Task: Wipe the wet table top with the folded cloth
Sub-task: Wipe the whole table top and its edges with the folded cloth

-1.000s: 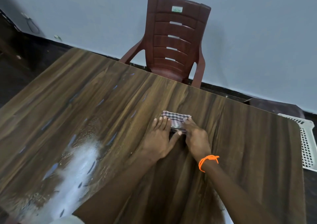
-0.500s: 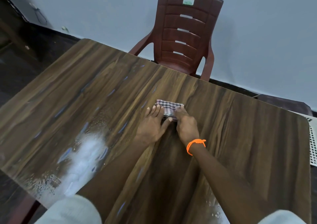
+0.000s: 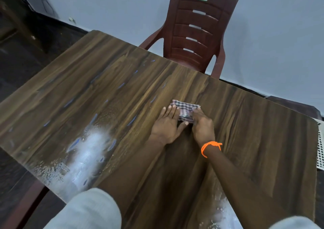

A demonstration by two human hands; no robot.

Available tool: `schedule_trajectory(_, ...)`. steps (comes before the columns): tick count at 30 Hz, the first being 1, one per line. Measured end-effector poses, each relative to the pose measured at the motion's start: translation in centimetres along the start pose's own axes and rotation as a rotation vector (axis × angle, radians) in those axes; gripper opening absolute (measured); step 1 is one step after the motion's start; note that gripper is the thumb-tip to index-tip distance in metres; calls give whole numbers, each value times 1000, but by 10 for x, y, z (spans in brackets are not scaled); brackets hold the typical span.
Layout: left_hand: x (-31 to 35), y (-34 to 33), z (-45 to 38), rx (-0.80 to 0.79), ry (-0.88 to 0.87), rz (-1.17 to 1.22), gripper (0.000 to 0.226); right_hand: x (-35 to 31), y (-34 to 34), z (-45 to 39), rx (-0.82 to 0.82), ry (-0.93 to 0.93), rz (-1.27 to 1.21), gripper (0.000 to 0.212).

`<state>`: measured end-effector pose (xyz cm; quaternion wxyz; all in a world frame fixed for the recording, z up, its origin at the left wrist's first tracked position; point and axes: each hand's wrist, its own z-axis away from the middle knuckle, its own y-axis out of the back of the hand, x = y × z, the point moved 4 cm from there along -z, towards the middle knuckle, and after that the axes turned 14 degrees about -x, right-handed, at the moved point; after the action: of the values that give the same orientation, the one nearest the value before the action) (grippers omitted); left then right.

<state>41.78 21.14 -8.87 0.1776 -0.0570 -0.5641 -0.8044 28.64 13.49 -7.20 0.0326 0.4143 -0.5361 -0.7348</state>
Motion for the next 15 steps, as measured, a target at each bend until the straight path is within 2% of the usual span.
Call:
schedule_trajectory(4, -25, 1, 16, 34, 43, 61, 77, -20, -19, -9, -36, 66, -2, 45)
schedule_trajectory(8, -38, -12, 60, 76, 63, 112, 77, -43, -39, 18, -50, 154, -29, 45)
schedule_trajectory(15, -12, -57, 137, 76, 137, 135, 84, -41, -52, 86, -147, 239, -38, 48)
